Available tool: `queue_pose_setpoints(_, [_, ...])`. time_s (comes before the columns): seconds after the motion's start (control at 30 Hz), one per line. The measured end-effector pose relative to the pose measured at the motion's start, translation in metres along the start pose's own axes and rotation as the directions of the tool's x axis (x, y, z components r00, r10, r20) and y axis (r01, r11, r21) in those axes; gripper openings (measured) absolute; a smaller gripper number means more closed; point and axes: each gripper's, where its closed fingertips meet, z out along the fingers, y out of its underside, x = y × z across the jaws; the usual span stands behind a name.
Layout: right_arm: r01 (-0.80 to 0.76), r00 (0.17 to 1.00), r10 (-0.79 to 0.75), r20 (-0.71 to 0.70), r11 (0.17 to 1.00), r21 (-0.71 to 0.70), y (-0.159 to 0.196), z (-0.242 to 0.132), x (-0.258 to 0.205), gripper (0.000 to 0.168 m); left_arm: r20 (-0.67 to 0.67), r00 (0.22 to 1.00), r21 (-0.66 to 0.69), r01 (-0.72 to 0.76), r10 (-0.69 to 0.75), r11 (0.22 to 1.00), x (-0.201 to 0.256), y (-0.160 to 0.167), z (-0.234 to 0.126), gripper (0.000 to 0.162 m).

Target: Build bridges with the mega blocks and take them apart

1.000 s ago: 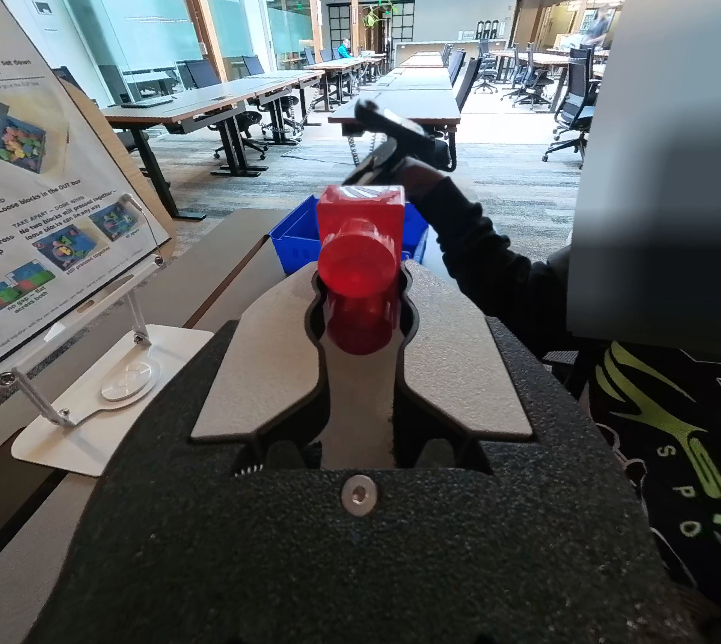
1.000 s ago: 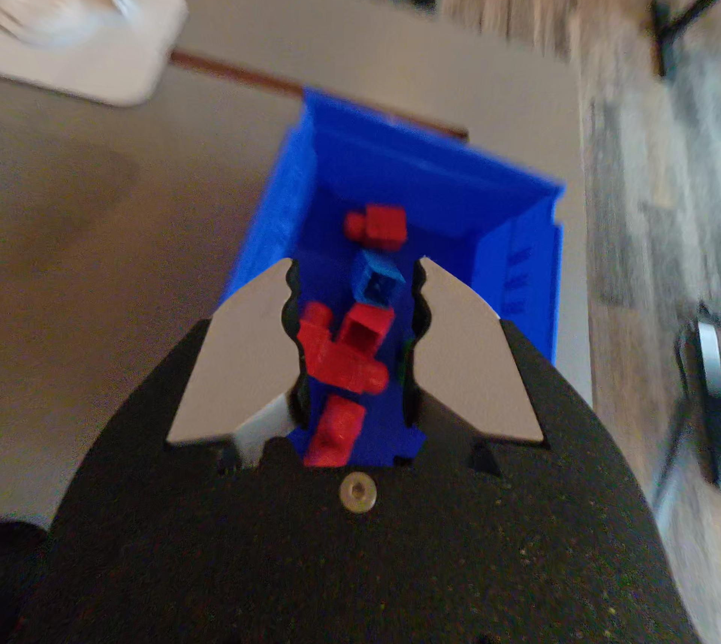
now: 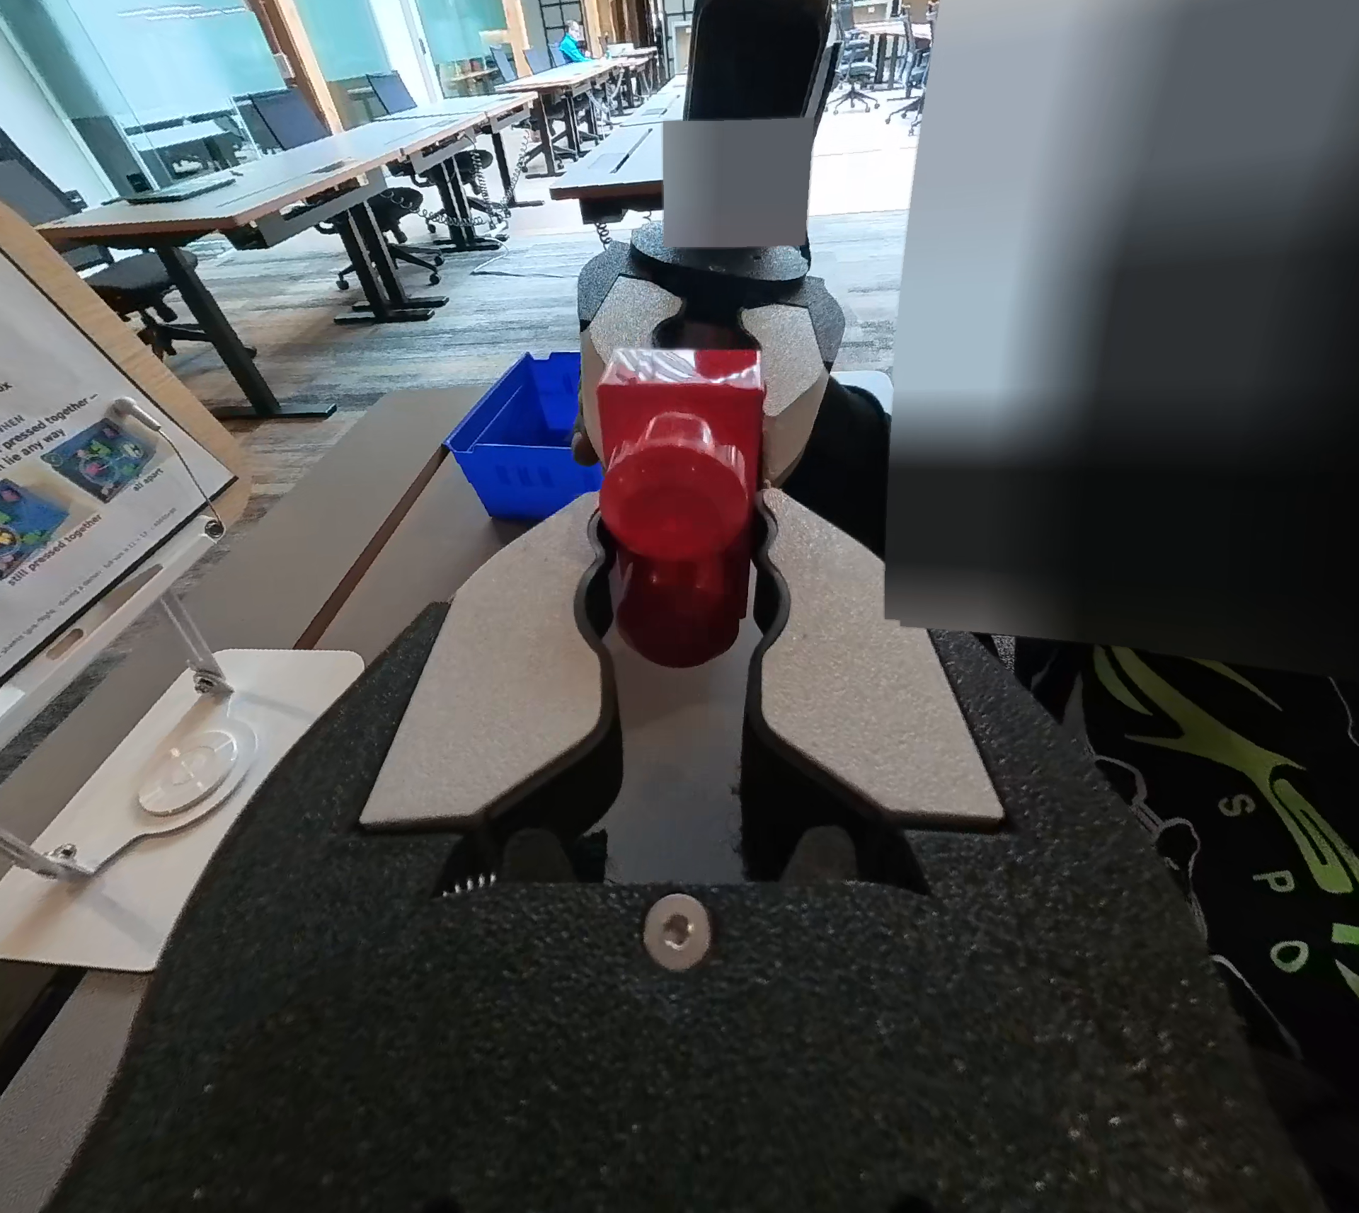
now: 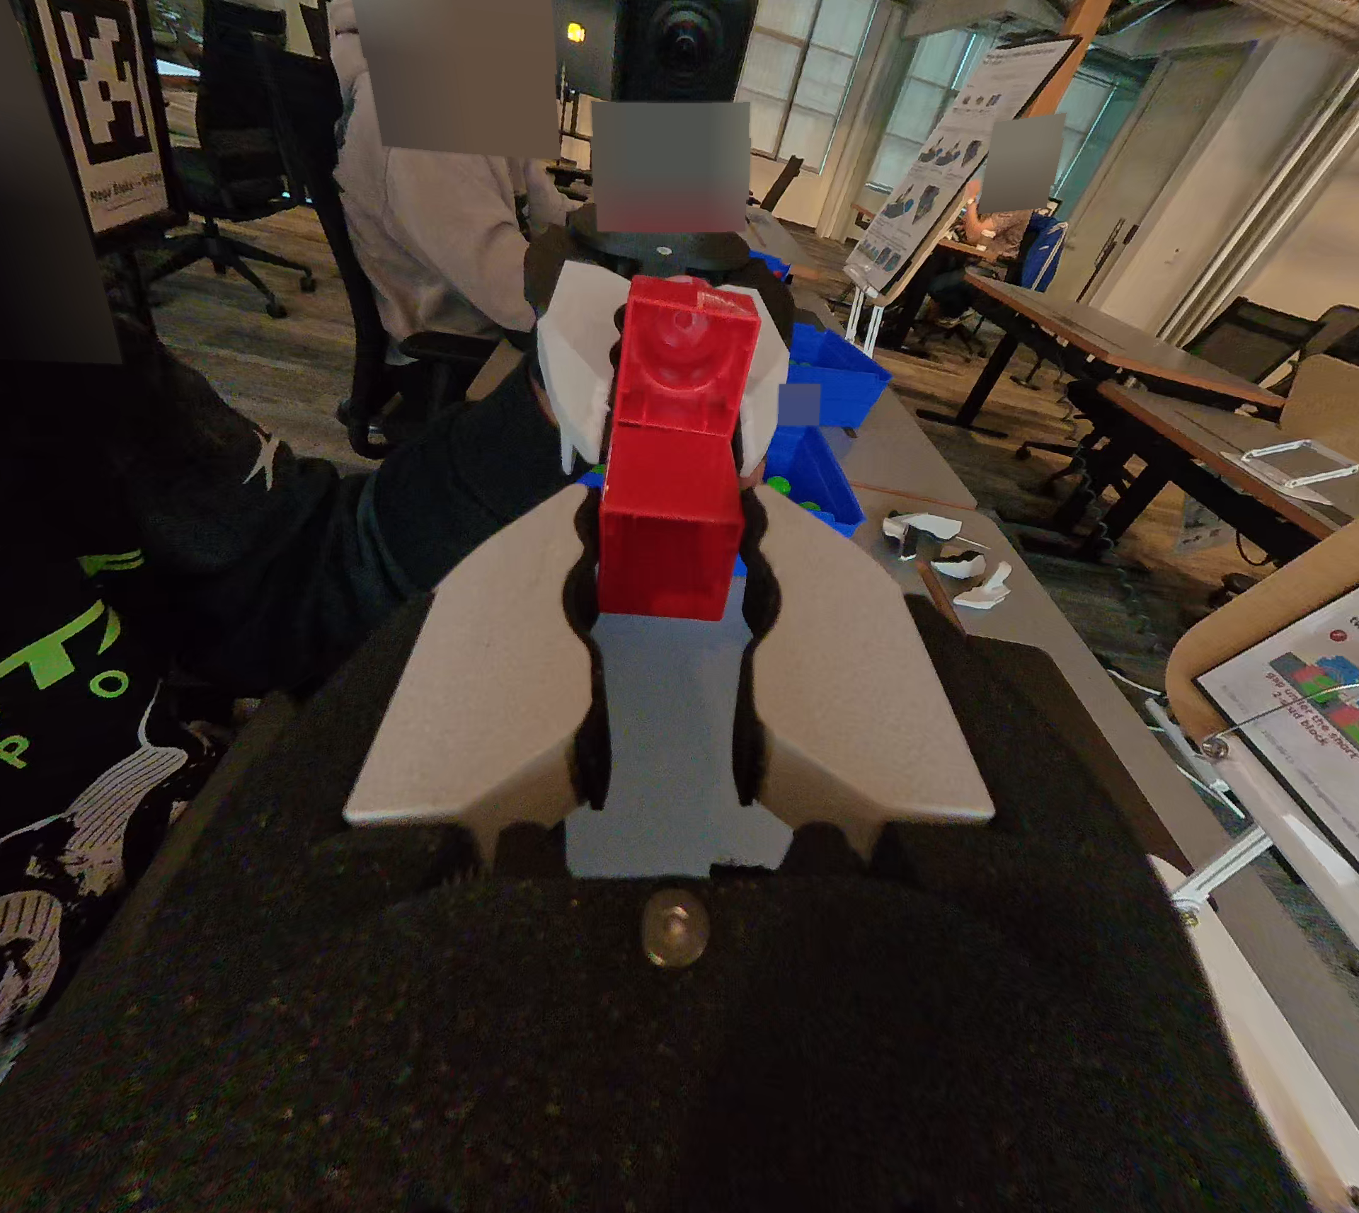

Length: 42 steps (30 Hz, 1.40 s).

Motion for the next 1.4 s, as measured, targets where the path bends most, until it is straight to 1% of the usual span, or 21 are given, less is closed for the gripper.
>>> queue_pose_setpoints(0.33, [-0.010, 1.000, 0.010, 0.000, 1.000, -0.029, 0.005, -0.002, 0.002, 0.036, -0.004, 1.000, -0.014, 0.010, -0.010, 1.000, -0.002, 0.004, 0.002, 0.035])
queue_pose_setpoints(0.57, [-0.008, 1.000, 0.008, 0.001, 0.999, -0.046, 0.008, -0.010, 0.005, 0.036, -0.001, 1.000, -0.014, 0.026, -0.026, 1.000, -0.005, 0.005, 0.001, 0.035])
queue_pose_setpoints(0.67, [-0.026, 0.998, 0.025, -0.055, 1.000, -0.015, 0.003, -0.036, 0.019, 0.036, 0.064, 0.997, 0.049, 0.042, -0.045, 0.998, -0.018, -0.003, -0.024, 0.035])
queue_pose_setpoints(0.73, [-0.017, 0.985, 0.012, -0.175, 0.999, -0.031, 0.005, -0.061, 0.037, 0.036, 0.099, 0.994, 0.076, 0.042, -0.049, 0.996, -0.023, -0.006, -0.037, 0.035])
queue_pose_setpoints(0.8, [-0.021, 0.955, -0.006, -0.295, 0.996, -0.090, 0.012, -0.089, 0.054, 0.035, 0.117, 0.992, 0.075, 0.037, -0.046, 0.996, -0.025, -0.006, -0.041, 0.035])
queue_pose_setpoints(0.87, [-0.058, 0.884, -0.032, -0.466, 0.982, -0.177, 0.026, -0.126, 0.076, 0.035, 0.112, 0.993, 0.077, 0.035, -0.044, 0.996, -0.023, -0.007, -0.040, 0.035])
queue_pose_setpoints(0.9, [-0.097, 0.824, -0.062, -0.564, 0.964, -0.248, 0.038, -0.150, 0.088, 0.035, 0.111, 0.993, 0.074, 0.033, -0.041, 0.997, -0.023, -0.007, -0.039, 0.035])
queue_pose_setpoints(0.93, [-0.156, 0.742, -0.106, -0.662, 0.933, -0.325, 0.053, -0.179, 0.100, 0.036, 0.113, 0.993, 0.065, 0.028, -0.035, 0.997, -0.022, -0.006, -0.038, 0.035])
queue_pose_setpoints(1.0, [-0.353, 0.550, -0.199, -0.811, 0.824, -0.442, 0.091, -0.248, 0.115, 0.036, 0.119, 0.992, 0.054, 0.024, -0.030, 0.998, -0.023, -0.005, -0.035, 0.035])
queue_pose_setpoints(1.03, [-0.471, 0.469, -0.231, -0.852, 0.751, -0.463, 0.113, -0.282, 0.116, 0.036, 0.114, 0.993, 0.055, 0.024, -0.030, 0.998, -0.022, -0.005, -0.034, 0.035])
queue_pose_setpoints(1.1, [-0.677, 0.332, -0.269, -0.904, 0.600, -0.426, 0.156, -0.341, 0.109, 0.036, 0.109, 0.994, 0.048, 0.020, -0.025, 0.999, -0.021, -0.004, -0.031, 0.035])
queue_pose_setpoints(1.13, [-0.755, 0.290, -0.262, -0.920, 0.528, -0.388, 0.178, -0.362, 0.103, 0.036, 0.110, 0.994, 0.044, 0.018, -0.023, 0.999, -0.021, -0.003, -0.030, 0.035])
queue_pose_setpoints(1.17, [-0.811, 0.271, -0.233, -0.934, 0.466, -0.352, 0.200, -0.374, 0.097, 0.036, 0.111, 0.994, 0.041, 0.016, -0.021, 0.999, -0.021, -0.003, -0.029, 0.035])
queue_pose_setpoints(1.2, [-0.849, 0.255, -0.203, -0.945, 0.421, -0.319, 0.219, -0.383, 0.093, 0.036, 0.110, 0.994, 0.040, 0.017, -0.021, 0.999, -0.021, -0.003, -0.029, 0.035])
queue_pose_setpoints(1.27, [-0.892, 0.212, -0.187, -0.959, 0.364, -0.268, 0.247, -0.399, 0.090, 0.036, 0.110, 0.994, 0.038, 0.017, -0.021, 0.999, -0.021, -0.002, -0.028, 0.035])
queue_pose_setpoints(1.33, [-0.908, 0.194, -0.173, -0.966, 0.341, -0.244, 0.264, -0.405, 0.089, 0.037, 0.116, 0.993, 0.033, 0.015, -0.018, 0.999, -0.023, -0.001, -0.027, 0.035])
queue_pose_setpoints(1.4, [-0.901, 0.178, -0.184, -0.967, 0.364, -0.235, 0.270, -0.410, 0.094, 0.037, 0.116, 0.993, 0.033, 0.023, -0.027, 0.999, -0.025, 0.000, -0.026, 0.035])
